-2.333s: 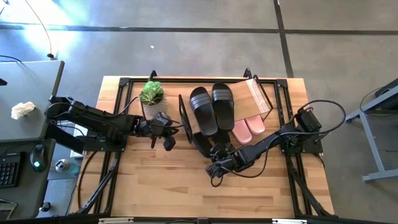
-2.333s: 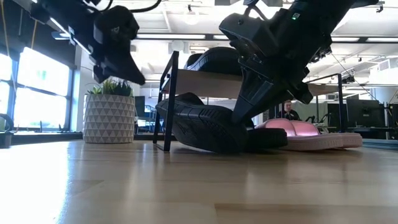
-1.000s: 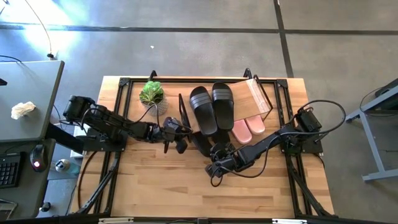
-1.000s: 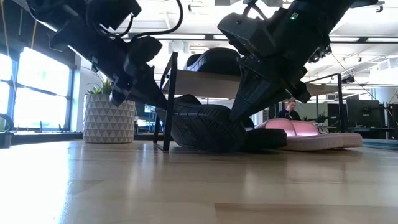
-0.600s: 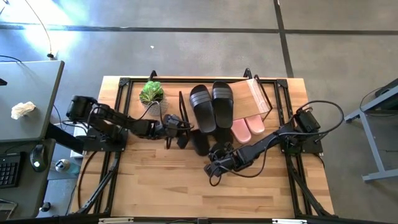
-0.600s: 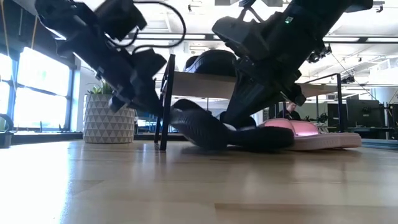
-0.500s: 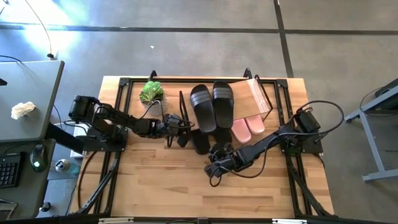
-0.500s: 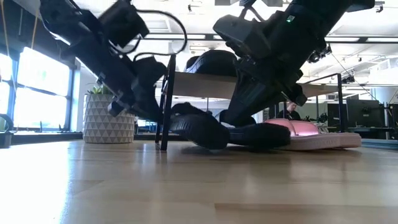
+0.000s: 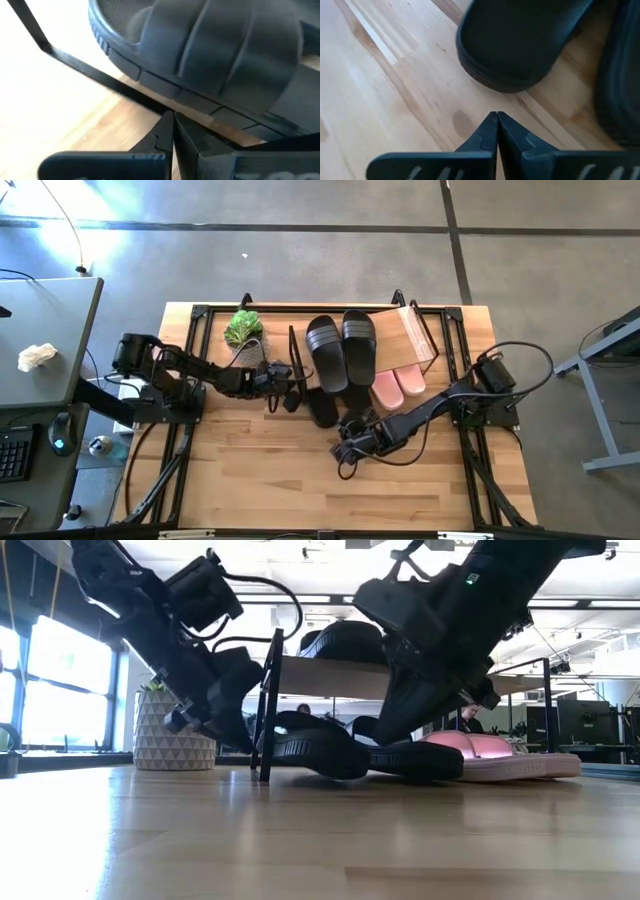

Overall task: Pick and place slides into the shelf
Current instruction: Put the black slipper under the shelf

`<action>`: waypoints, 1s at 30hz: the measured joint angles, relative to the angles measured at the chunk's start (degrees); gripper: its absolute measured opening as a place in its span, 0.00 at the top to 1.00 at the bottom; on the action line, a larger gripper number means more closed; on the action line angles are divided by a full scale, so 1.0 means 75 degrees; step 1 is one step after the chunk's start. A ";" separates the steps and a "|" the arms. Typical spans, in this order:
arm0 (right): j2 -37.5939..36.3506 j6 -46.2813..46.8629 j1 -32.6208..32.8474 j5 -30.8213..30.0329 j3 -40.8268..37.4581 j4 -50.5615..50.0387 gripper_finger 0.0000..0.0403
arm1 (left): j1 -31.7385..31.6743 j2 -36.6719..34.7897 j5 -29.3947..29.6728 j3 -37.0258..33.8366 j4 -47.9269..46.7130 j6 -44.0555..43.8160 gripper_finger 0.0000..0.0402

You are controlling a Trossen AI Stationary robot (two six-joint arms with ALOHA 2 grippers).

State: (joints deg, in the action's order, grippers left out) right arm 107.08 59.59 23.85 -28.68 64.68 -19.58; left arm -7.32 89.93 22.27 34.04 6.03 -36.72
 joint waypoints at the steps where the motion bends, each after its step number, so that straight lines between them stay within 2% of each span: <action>1: -0.0034 -0.0020 0.0018 -0.0018 -0.0004 -0.0115 1.00 | -0.0021 0.0000 0.0000 0.0000 -0.0039 -0.0002 1.00; 9: -0.0720 0.0081 0.0419 -0.0193 -0.0005 -0.1639 1.00 | -0.0230 -0.0063 -0.0416 0.0000 -0.0211 0.0031 1.00; 13: -0.1029 0.0074 0.0728 0.0142 -0.0017 -0.1795 1.00 | -0.0224 -0.0182 -0.0619 0.0003 -0.0187 0.0036 1.00; 15: -0.1248 0.0172 0.0959 0.0266 -0.0395 -0.1064 1.00 | -0.0223 -0.0241 -0.0664 0.0003 -0.0222 0.0037 1.00; 18: -0.1649 0.0830 0.1345 0.0383 -0.1719 0.1246 1.00 | -0.0223 -0.0280 -0.0665 0.0000 -0.0416 0.0066 1.00; 21: -0.2097 0.2025 0.1760 -0.0444 -0.2841 0.2311 1.00 | -0.0223 -0.0303 -0.0733 0.0003 -0.0469 0.0069 1.00; 25: -0.2550 0.2959 0.1973 -0.1392 -0.3266 0.1574 1.00 | -0.0223 -0.0366 -0.0842 0.0006 -0.0653 0.0088 1.00; 28: -0.2629 0.3203 0.1723 -0.1438 -0.3150 0.0502 1.00 | -0.0223 -0.0382 -0.0893 0.0006 -0.0787 0.0092 1.00; 30: -0.2616 0.3187 0.1480 -0.1390 -0.3135 0.0299 1.00 | -0.0223 -0.0382 -0.0910 0.0006 -0.0804 0.0083 1.00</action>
State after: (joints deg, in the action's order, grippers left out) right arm 87.45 83.49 34.95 -39.10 41.17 -17.34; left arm -8.99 87.07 15.45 34.09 0.01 -36.11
